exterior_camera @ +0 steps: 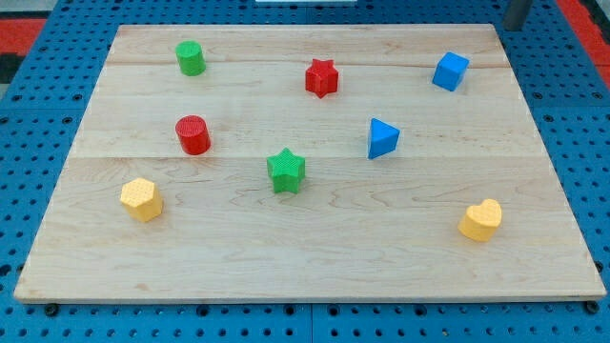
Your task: Place the blue cube at the bottom of the red star
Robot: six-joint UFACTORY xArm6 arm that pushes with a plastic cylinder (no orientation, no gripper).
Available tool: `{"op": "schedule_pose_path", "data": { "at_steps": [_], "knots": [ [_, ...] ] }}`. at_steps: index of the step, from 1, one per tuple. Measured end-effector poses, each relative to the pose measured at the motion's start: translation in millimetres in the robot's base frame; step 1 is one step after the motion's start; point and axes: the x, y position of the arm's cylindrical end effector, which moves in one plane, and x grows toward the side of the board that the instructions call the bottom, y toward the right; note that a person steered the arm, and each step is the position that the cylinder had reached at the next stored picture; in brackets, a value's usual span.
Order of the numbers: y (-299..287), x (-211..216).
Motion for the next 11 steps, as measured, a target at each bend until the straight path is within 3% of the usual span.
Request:
{"op": "schedule_pose_path", "data": {
  "at_steps": [3, 5, 11],
  "knots": [
    [-28.0, 82.8],
    [-95.0, 78.7],
    [-118.0, 65.3]
  ]
}}
